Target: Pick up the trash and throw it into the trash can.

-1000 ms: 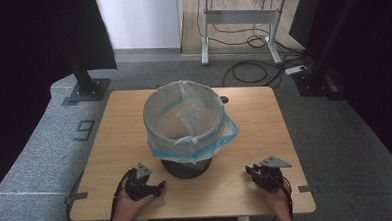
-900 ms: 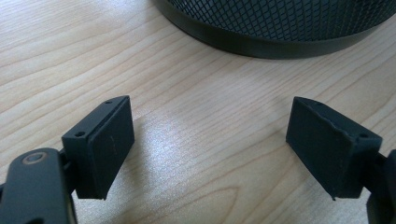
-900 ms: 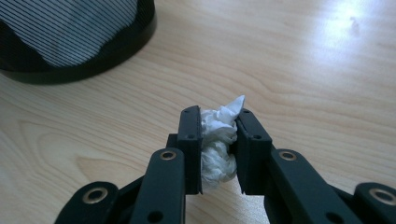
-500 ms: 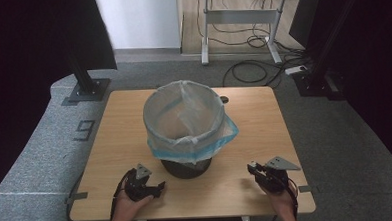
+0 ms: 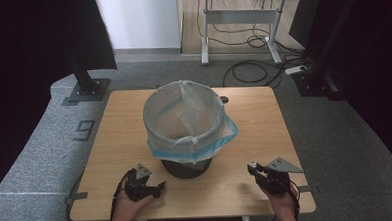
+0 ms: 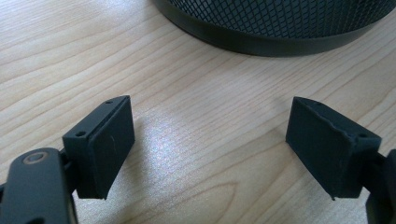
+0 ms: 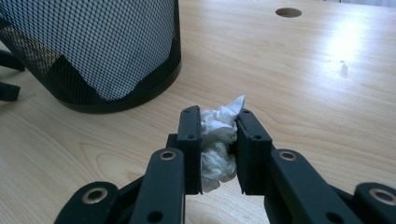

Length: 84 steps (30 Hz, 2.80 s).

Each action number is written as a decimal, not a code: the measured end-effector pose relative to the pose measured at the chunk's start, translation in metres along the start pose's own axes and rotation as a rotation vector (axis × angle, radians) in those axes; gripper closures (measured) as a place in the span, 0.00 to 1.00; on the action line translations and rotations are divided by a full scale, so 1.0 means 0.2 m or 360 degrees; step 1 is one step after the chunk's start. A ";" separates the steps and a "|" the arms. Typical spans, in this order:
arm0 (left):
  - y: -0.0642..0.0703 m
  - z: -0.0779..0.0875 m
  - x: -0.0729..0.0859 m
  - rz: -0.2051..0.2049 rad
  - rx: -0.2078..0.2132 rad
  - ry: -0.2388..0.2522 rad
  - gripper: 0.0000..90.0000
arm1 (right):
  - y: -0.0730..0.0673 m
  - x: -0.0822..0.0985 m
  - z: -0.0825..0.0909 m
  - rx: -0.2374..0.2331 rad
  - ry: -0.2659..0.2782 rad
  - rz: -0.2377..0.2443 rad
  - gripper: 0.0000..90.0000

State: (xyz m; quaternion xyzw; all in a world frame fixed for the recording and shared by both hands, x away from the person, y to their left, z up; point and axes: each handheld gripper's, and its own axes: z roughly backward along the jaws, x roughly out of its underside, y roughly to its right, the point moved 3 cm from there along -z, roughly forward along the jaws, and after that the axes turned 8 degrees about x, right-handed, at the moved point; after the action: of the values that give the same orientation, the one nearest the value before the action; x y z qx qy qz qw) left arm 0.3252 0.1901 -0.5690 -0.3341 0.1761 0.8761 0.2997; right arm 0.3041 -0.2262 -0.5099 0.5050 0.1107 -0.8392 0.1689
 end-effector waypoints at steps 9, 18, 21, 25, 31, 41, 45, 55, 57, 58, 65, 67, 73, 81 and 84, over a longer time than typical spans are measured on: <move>0.00 0.00 0.00 -0.0001 0.0000 0.0000 0.17 | -0.01 -0.12 0.08 -0.0025 0.0099 0.0024 0.83; 0.00 0.00 0.00 0.0003 -0.0002 0.0002 0.17 | -0.02 -0.26 0.08 -0.0042 0.0136 0.0074 0.83; 0.00 0.00 0.00 0.0008 -0.0004 0.0004 0.17 | -0.01 -0.28 0.10 -0.0047 0.0143 0.0074 0.83; 0.01 0.00 0.00 0.0009 -0.0008 0.0004 0.17 | -0.01 -0.30 0.11 -0.0047 0.0156 0.0081 0.83; 0.01 0.00 0.00 0.0010 -0.0007 0.0003 0.17 | -0.02 -0.37 0.15 -0.0074 0.0214 0.0085 0.82; 0.01 0.00 0.00 0.0007 -0.0004 0.0003 0.17 | -0.04 -0.46 0.18 -0.0087 0.0244 0.0122 0.82; 0.01 0.00 0.00 0.0006 -0.0003 0.0000 0.17 | -0.05 -0.48 0.18 -0.0089 0.0243 0.0141 0.82; 0.01 0.00 0.00 0.0007 0.0001 -0.0001 0.17 | -0.06 -0.54 0.19 -0.0097 0.0247 0.0161 0.82; 0.01 0.00 0.00 0.0007 0.0000 -0.0001 0.17 | -0.06 -0.55 0.19 -0.0096 0.0251 0.0165 0.82; 0.01 0.00 0.00 0.0008 0.0000 -0.0001 0.16 | -0.06 -0.55 0.19 -0.0097 0.0256 0.0166 0.82; 0.01 -0.01 -0.01 0.0003 0.0002 -0.0003 0.16 | -0.08 -0.58 0.21 -0.0091 0.0267 0.0187 0.82; 0.01 -0.01 -0.01 0.0002 0.0003 -0.0003 0.16 | -0.08 -0.58 0.21 -0.0088 0.0266 0.0188 0.82; 0.02 -0.01 -0.01 0.0002 0.0007 -0.0003 0.16 | -0.09 -0.60 0.19 -0.0099 0.0256 0.0187 0.82; 0.02 -0.01 -0.01 -0.0004 0.0011 -0.0005 0.16 | -0.13 -0.67 0.20 -0.0120 0.0284 0.0218 0.82; 0.02 -0.01 -0.01 -0.0004 0.0011 -0.0006 0.16 | -0.15 -0.68 0.20 -0.0123 0.0280 0.0231 0.81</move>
State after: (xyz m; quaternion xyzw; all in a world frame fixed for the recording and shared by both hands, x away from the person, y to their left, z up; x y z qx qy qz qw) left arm 0.3255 0.1845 -0.5689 -0.3318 0.1782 0.8756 0.3024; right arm 0.3188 -0.1893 -0.3703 0.5764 0.1204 -0.7723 0.2382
